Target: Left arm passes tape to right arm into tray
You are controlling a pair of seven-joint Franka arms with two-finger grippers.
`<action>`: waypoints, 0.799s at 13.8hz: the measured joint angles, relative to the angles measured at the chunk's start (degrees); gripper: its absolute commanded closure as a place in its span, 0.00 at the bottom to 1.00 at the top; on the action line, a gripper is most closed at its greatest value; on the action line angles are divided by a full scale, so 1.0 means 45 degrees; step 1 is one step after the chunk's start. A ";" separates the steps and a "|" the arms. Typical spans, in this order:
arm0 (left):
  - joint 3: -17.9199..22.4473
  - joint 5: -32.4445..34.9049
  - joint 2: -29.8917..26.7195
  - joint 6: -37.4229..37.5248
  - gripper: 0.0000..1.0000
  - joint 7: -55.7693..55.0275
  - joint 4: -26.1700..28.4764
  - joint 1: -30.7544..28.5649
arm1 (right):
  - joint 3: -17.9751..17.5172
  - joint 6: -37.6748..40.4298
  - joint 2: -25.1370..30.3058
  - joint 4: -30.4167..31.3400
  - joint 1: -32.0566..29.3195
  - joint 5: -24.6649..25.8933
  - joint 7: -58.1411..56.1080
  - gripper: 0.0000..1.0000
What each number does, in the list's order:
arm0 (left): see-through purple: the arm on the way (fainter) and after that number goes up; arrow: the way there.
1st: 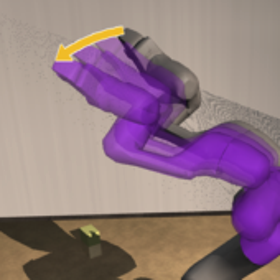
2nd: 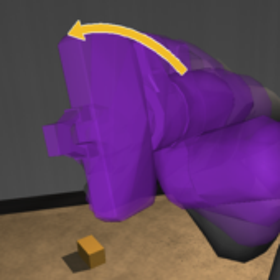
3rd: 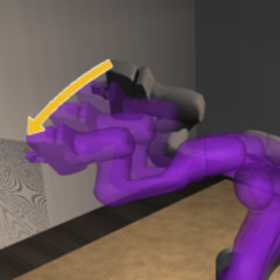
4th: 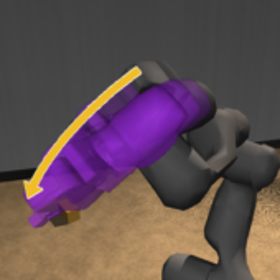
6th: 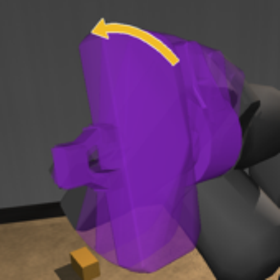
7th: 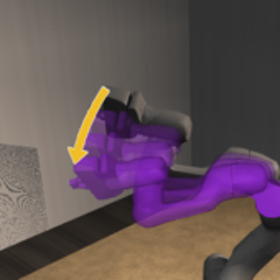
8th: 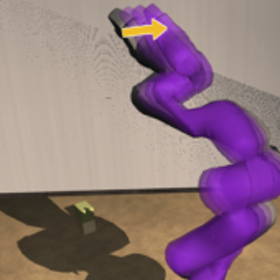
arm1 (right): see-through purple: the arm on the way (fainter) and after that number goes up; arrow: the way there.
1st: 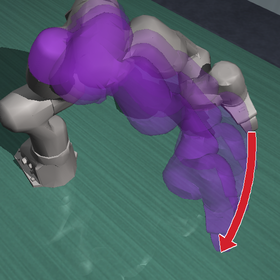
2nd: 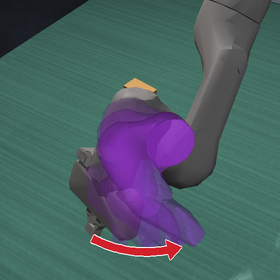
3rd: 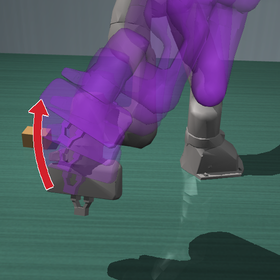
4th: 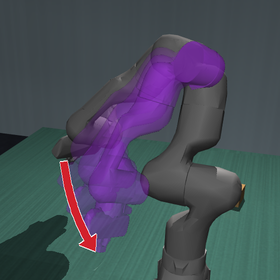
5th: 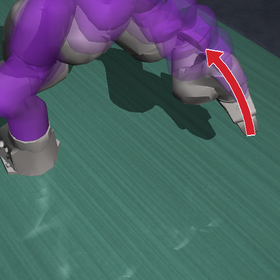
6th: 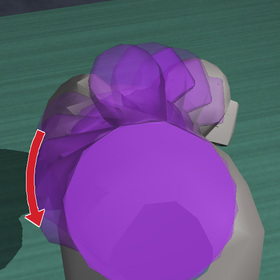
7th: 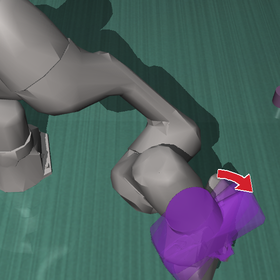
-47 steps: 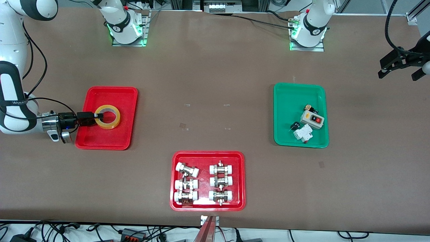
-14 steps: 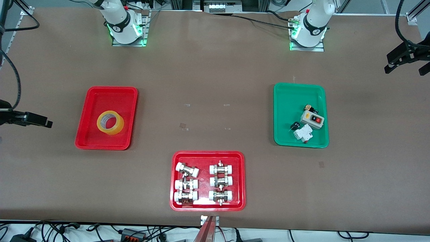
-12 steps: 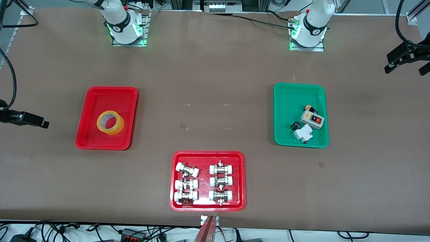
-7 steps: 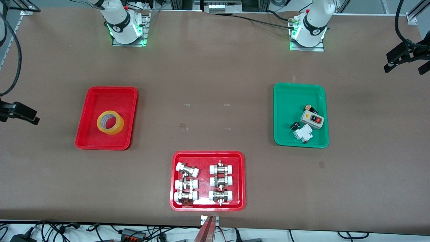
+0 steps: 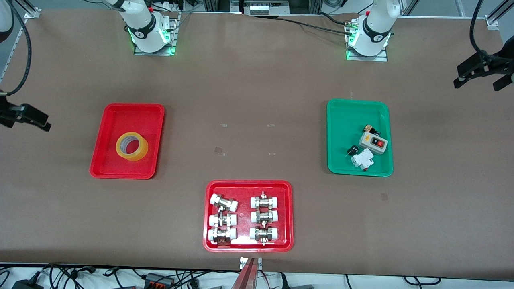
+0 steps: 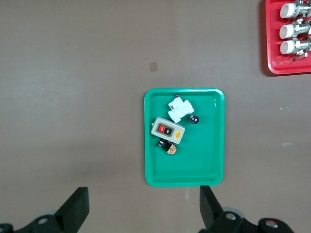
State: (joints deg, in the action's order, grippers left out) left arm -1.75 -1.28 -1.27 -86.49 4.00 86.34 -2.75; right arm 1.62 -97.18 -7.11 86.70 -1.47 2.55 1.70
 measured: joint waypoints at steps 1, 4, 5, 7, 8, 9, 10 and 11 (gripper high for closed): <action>-0.0021 0.0000 0.0154 -0.0232 0.00 -0.0001 -0.0006 0.0011 | -0.0002 -0.0019 0.0291 0.0444 0.0001 -0.0004 -0.0022 0.00; -0.0074 0.0000 0.0348 -0.0433 0.00 -0.0044 -0.0020 0.0020 | -0.0010 -0.0100 0.0859 0.1288 0.0005 -0.0008 -0.0033 0.00; -0.0078 0.0000 0.0344 -0.0432 0.00 -0.0046 -0.0056 0.0020 | -0.0020 -0.0116 0.0889 0.1350 0.0011 -0.0008 -0.0040 0.00; -0.0080 0.0000 0.0343 -0.0419 0.00 -0.0046 -0.0157 0.0020 | -0.0081 -0.0181 0.0884 0.1367 0.0028 -0.0009 -0.0042 0.00; -0.0080 0.0000 0.0343 -0.0417 0.00 -0.0046 -0.0173 0.0019 | -0.0093 -0.0221 0.0885 0.1367 0.0028 -0.0046 -0.0042 0.00; -0.0080 0.0000 0.0344 -0.0417 0.00 -0.0046 -0.0175 0.0018 | -0.0083 -0.0253 0.0890 0.1367 0.0026 -0.0133 -0.0042 0.00; -0.0080 0.0000 0.0343 -0.0417 0.00 -0.0046 -0.0175 0.0016 | -0.0067 -0.0265 0.0902 0.1367 0.0022 -0.0237 -0.0042 0.00; -0.0080 0.0000 0.0343 -0.0417 0.00 -0.0046 -0.0176 0.0014 | -0.0054 -0.0266 0.0916 0.1367 0.0019 -0.0290 -0.0042 0.00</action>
State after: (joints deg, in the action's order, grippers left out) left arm -2.11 -1.28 0.28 -88.37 3.79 85.54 -2.69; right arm 1.38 -98.37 -2.99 92.86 -1.39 1.25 1.51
